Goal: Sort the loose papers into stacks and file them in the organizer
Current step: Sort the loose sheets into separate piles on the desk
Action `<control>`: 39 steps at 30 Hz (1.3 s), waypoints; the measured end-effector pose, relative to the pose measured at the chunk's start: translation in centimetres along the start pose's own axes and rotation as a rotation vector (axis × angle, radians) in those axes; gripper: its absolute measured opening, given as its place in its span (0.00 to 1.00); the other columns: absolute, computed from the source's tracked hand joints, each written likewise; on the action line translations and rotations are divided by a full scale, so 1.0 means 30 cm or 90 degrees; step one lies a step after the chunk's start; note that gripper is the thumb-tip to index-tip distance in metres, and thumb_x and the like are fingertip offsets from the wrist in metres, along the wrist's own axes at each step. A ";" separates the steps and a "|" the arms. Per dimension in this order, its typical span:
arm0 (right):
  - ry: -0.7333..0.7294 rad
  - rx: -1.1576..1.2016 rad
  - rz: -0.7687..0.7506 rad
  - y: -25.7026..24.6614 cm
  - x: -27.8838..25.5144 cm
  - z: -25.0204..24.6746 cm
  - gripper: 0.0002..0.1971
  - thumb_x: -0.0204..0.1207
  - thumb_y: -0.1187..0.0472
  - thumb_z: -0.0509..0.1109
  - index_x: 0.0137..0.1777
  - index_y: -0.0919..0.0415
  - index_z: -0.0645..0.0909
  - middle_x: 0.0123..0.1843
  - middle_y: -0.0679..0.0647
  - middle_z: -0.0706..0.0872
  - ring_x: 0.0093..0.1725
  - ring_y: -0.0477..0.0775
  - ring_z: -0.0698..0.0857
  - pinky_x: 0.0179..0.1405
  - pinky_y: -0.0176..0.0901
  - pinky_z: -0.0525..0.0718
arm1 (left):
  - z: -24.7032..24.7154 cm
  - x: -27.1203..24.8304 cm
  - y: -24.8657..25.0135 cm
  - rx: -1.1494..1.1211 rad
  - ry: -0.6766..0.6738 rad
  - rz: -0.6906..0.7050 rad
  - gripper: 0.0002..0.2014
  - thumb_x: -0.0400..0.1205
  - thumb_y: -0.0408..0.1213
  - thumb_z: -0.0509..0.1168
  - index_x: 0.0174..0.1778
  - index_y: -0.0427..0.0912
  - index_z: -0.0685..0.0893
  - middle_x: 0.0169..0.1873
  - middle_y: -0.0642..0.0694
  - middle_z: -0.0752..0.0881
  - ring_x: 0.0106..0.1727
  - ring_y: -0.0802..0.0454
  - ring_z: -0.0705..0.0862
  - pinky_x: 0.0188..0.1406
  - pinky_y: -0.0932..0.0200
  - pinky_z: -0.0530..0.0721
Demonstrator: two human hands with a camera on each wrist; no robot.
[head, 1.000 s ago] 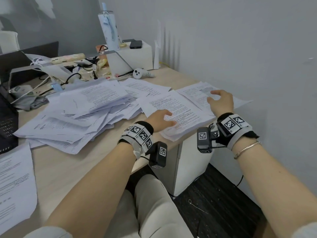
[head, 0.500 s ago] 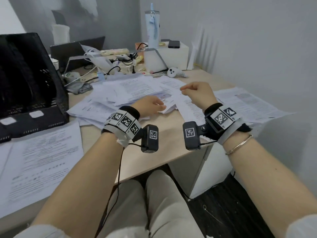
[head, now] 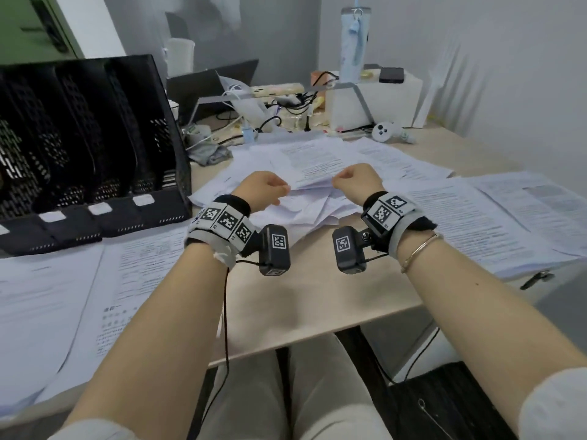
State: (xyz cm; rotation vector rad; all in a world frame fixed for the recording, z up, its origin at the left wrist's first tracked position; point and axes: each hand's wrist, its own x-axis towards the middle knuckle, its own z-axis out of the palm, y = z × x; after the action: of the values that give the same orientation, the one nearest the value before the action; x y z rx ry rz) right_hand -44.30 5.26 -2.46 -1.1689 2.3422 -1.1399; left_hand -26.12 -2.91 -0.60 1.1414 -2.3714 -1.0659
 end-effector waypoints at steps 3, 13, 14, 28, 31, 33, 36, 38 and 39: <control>-0.031 -0.081 0.020 0.006 0.050 0.052 0.11 0.73 0.62 0.65 0.36 0.68 0.84 0.41 0.64 0.88 0.49 0.64 0.85 0.45 0.49 0.83 | -0.021 0.017 -0.024 -0.046 0.004 -0.024 0.12 0.84 0.40 0.61 0.61 0.40 0.81 0.56 0.44 0.86 0.49 0.53 0.86 0.46 0.60 0.84; -0.132 -0.250 -0.007 0.010 0.104 0.140 0.05 0.71 0.64 0.63 0.42 0.63 0.79 0.49 0.61 0.82 0.62 0.63 0.75 0.68 0.54 0.68 | -0.020 0.040 -0.086 -0.072 -0.007 -0.043 0.12 0.85 0.41 0.60 0.61 0.42 0.80 0.55 0.46 0.86 0.51 0.52 0.87 0.49 0.57 0.85; -0.121 -0.239 -0.008 0.012 0.108 0.134 0.07 0.71 0.64 0.63 0.45 0.65 0.81 0.50 0.62 0.83 0.61 0.64 0.76 0.71 0.55 0.67 | -0.019 0.042 -0.086 -0.082 -0.007 -0.042 0.12 0.85 0.41 0.60 0.62 0.42 0.79 0.55 0.46 0.86 0.51 0.52 0.87 0.49 0.57 0.85; -0.179 0.089 -0.064 -0.028 -0.072 0.078 0.09 0.71 0.62 0.76 0.42 0.70 0.89 0.39 0.61 0.90 0.36 0.42 0.83 0.39 0.31 0.84 | 0.038 0.006 -0.071 -0.282 -0.039 -0.168 0.29 0.85 0.60 0.44 0.62 0.40 0.76 0.51 0.35 0.85 0.49 0.38 0.88 0.48 0.48 0.87; -0.259 0.127 -0.031 -0.012 -0.111 0.068 0.11 0.74 0.58 0.74 0.41 0.68 0.89 0.43 0.60 0.91 0.42 0.49 0.87 0.52 0.49 0.88 | 0.054 -0.015 -0.076 -0.280 -0.041 -0.200 0.18 0.86 0.46 0.57 0.53 0.31 0.79 0.51 0.35 0.85 0.42 0.44 0.87 0.39 0.53 0.88; -0.273 0.152 -0.021 0.005 -0.119 0.059 0.14 0.76 0.52 0.72 0.40 0.64 0.88 0.41 0.54 0.91 0.44 0.49 0.88 0.54 0.49 0.87 | 0.061 -0.025 -0.086 -0.191 -0.043 -0.180 0.09 0.83 0.26 0.61 0.56 0.31 0.83 0.57 0.36 0.84 0.44 0.46 0.85 0.36 0.58 0.86; -0.181 0.122 -0.045 0.022 -0.104 0.034 0.11 0.77 0.53 0.71 0.45 0.61 0.88 0.47 0.51 0.89 0.48 0.48 0.85 0.51 0.35 0.83 | 0.061 -0.027 -0.105 -0.111 0.049 -0.133 0.23 0.78 0.15 0.53 0.61 0.37 0.85 0.66 0.41 0.79 0.62 0.42 0.80 0.41 0.60 0.86; -0.094 0.098 -0.040 0.034 -0.087 0.015 0.07 0.76 0.60 0.71 0.50 0.61 0.87 0.52 0.52 0.86 0.46 0.44 0.81 0.41 0.23 0.75 | 0.053 -0.040 -0.112 -0.182 0.141 -0.095 0.25 0.76 0.12 0.52 0.61 0.37 0.84 0.70 0.42 0.75 0.68 0.44 0.74 0.35 0.63 0.87; -0.060 0.100 -0.032 0.041 -0.078 0.008 0.07 0.76 0.64 0.70 0.51 0.60 0.87 0.56 0.54 0.85 0.48 0.44 0.80 0.43 0.26 0.74 | 0.046 -0.046 -0.116 -0.227 0.186 -0.080 0.26 0.76 0.10 0.51 0.61 0.36 0.83 0.70 0.42 0.73 0.66 0.47 0.74 0.35 0.64 0.87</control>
State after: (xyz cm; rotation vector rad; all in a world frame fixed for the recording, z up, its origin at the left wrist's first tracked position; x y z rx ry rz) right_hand -43.36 7.39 -3.74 -1.2038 2.1233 -1.2336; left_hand -24.10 -2.60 -4.02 1.2255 -1.8200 -1.2088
